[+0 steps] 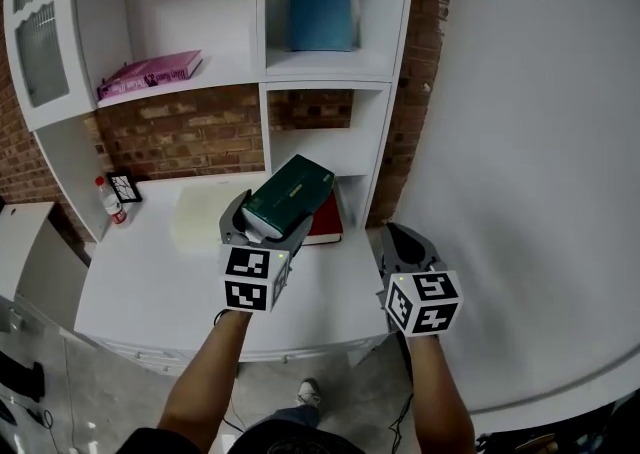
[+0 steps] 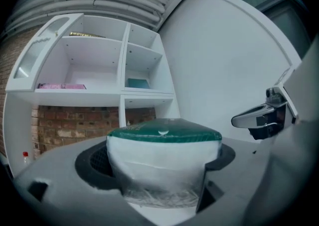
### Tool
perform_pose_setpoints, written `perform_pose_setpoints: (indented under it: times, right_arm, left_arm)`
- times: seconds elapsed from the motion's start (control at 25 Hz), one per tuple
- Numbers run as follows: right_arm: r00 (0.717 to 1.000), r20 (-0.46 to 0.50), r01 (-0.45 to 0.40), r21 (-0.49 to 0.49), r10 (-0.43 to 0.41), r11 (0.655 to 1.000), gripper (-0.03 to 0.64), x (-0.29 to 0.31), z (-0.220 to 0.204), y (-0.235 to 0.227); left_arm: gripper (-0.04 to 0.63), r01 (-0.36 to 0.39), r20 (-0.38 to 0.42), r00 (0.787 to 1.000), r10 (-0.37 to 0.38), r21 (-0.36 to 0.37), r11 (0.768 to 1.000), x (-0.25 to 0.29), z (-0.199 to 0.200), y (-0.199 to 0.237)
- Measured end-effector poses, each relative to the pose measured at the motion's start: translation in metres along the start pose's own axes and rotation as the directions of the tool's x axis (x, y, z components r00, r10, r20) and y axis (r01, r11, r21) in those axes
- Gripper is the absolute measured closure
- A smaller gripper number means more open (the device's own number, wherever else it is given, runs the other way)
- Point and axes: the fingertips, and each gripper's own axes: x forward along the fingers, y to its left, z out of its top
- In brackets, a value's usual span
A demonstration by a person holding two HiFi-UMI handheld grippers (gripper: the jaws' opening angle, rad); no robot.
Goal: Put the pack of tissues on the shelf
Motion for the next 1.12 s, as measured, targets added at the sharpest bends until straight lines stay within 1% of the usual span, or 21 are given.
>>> perform_pose_setpoints:
  times: [0.2, 0.36, 0.6, 0.76, 0.92, 1.12]
  right_arm:
    - [1.0, -0.021, -0.023, -0.024, 0.022, 0.999, 0.612, 0.067, 0.007, -0.011]
    - [0.999, -0.033, -0.039, -0.041, 0.037, 0.998, 0.612, 0.111, 0.013, -0.019]
    - [0.998, -0.033, -0.053, -0.048, 0.052, 0.997, 0.612, 0.15, 0.018, -0.028]
    - [0.996, -0.03, -0.081, -0.05, 0.079, 0.995, 0.612, 0.165, 0.015, -0.03]
    - [0.993, -0.017, -0.115, -0.052, 0.114, 0.992, 0.612, 0.175, 0.013, -0.036]
    - [0.981, -0.01, -0.194, -0.056, 0.194, 0.979, 0.612, 0.186, 0.012, -0.046]
  left_arm:
    - [0.121, -0.001, -0.002, 1.0, 0.001, -0.033, 0.999, 0.058, -0.007, 0.025]
    - [0.121, 0.001, -0.005, 1.0, -0.001, -0.041, 0.999, 0.095, -0.008, 0.04]
    - [0.121, 0.007, -0.005, 1.0, -0.007, -0.042, 0.999, 0.127, -0.012, 0.049]
    - [0.121, -0.008, -0.024, 1.0, 0.007, -0.044, 0.999, 0.136, -0.018, 0.052]
    - [0.121, -0.039, -0.025, 0.999, 0.038, -0.029, 0.999, 0.143, -0.022, 0.049]
    - [0.121, -0.121, -0.038, 0.992, 0.12, -0.039, 0.992, 0.153, -0.025, 0.047]
